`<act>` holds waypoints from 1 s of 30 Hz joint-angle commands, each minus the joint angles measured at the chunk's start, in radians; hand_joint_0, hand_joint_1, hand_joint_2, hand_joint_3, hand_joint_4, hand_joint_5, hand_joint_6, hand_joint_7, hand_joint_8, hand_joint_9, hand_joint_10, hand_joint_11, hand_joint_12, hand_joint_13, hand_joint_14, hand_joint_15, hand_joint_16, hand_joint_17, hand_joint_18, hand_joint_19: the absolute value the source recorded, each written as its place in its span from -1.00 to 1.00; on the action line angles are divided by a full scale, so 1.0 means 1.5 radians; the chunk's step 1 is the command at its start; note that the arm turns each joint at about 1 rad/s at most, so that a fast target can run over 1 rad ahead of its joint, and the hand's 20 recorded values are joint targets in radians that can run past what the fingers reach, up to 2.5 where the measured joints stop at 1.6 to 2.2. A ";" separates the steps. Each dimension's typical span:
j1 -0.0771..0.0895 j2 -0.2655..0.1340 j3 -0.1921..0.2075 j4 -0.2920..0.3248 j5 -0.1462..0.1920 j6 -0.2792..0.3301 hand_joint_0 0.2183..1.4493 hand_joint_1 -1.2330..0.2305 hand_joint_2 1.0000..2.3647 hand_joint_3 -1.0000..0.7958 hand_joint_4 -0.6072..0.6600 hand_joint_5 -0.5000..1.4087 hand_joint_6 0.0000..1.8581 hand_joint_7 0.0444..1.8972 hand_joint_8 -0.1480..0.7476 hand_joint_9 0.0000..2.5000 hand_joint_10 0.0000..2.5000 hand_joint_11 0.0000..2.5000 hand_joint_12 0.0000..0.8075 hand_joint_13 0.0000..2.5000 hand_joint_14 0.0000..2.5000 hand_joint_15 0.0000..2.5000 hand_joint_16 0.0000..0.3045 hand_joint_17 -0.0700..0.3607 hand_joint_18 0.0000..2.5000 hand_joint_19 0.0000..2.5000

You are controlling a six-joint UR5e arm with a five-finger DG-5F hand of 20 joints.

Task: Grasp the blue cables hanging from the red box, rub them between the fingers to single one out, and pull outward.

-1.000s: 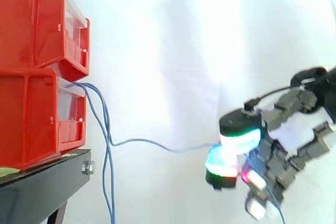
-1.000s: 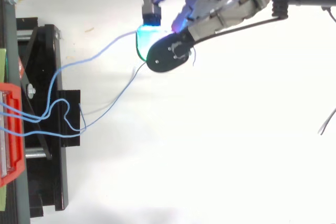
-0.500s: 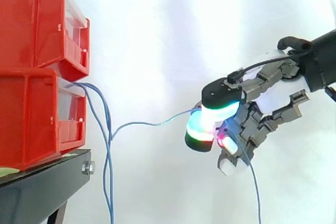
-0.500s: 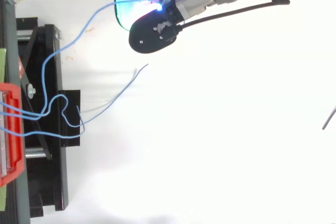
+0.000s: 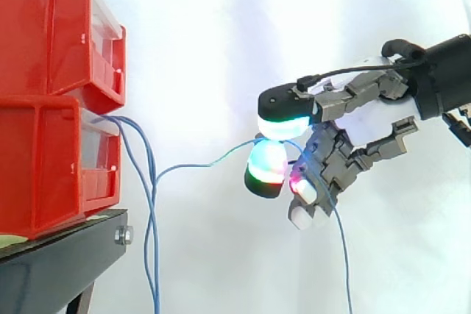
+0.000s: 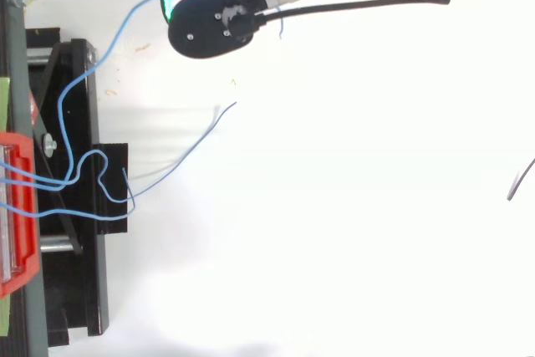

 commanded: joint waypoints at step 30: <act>0.002 0.000 -0.003 -0.004 0.002 0.021 -0.39 -0.19 -0.99 -0.17 0.05 -0.60 -0.11 -0.05 0.00 -0.13 -0.98 -0.47 -0.03 -0.29 -0.98 -0.53 -0.63 -0.09 -0.46 -0.50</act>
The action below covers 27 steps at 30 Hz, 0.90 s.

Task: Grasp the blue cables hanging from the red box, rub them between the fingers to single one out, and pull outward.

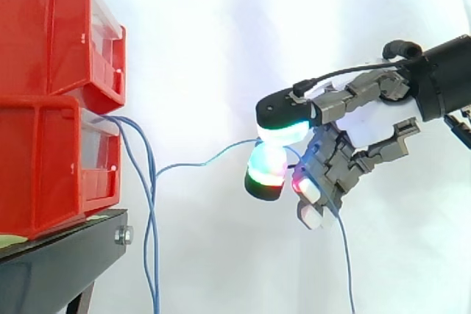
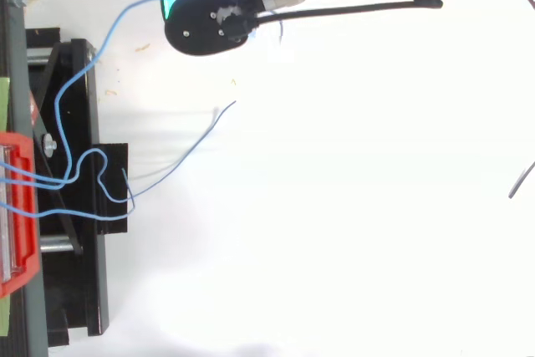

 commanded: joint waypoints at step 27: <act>0.008 -0.001 0.000 -0.035 0.000 0.065 -0.39 -0.22 -0.99 -0.07 0.08 -0.62 -0.09 -0.15 0.02 -0.14 -0.98 -0.44 0.01 -0.28 -0.98 -0.52 -0.62 -0.06 -0.42 -0.50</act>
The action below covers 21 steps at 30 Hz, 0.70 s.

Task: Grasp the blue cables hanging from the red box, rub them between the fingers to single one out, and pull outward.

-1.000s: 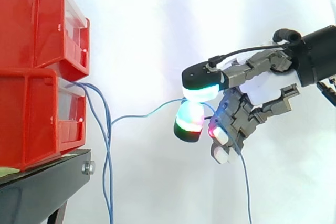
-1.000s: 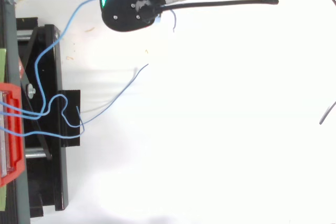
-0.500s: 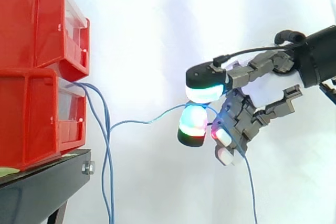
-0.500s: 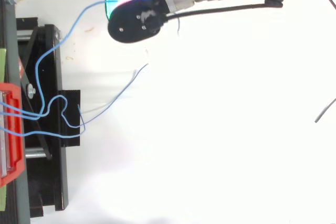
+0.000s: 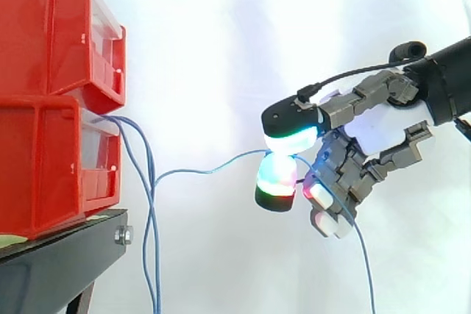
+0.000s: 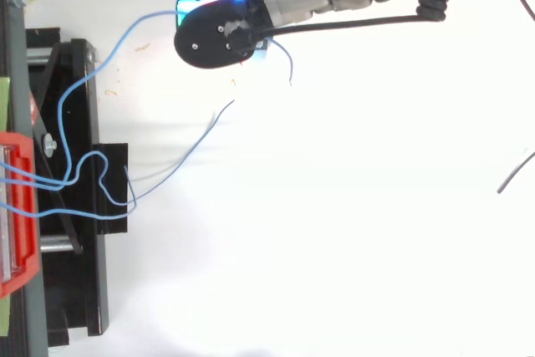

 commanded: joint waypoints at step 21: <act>0.001 0.001 0.000 0.000 -0.001 0.008 -0.37 0.07 -0.99 -0.30 0.02 -0.63 -0.11 -0.12 -0.03 -0.12 -0.98 -0.40 -0.08 -0.27 -0.98 -0.49 -0.67 -0.15 -0.46 -0.45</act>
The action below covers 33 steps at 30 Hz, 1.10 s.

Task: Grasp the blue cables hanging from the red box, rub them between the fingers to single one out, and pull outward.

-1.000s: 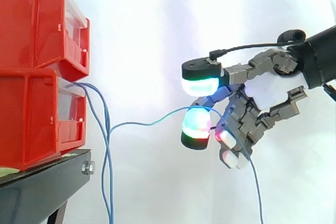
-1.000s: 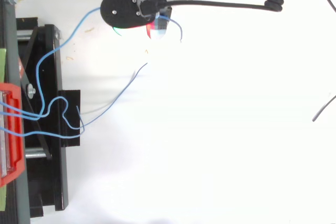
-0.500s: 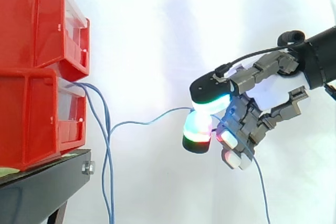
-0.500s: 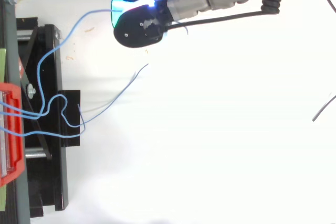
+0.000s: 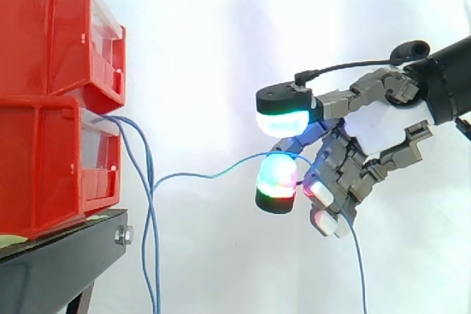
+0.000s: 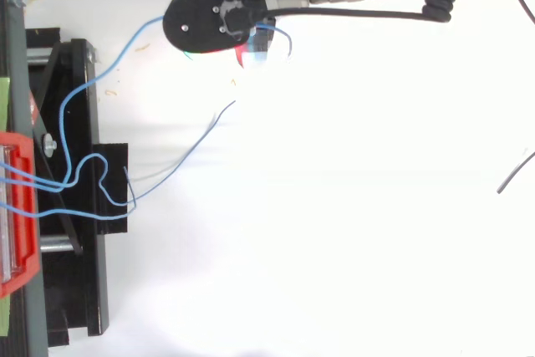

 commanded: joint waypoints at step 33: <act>0.003 0.000 0.000 -0.002 -0.002 0.014 -0.31 -0.19 -0.98 -0.05 0.12 -0.62 -0.23 -0.13 -0.03 -0.12 -0.98 -0.32 -0.04 -0.23 -0.98 -0.46 -0.64 -0.10 -0.39 -0.44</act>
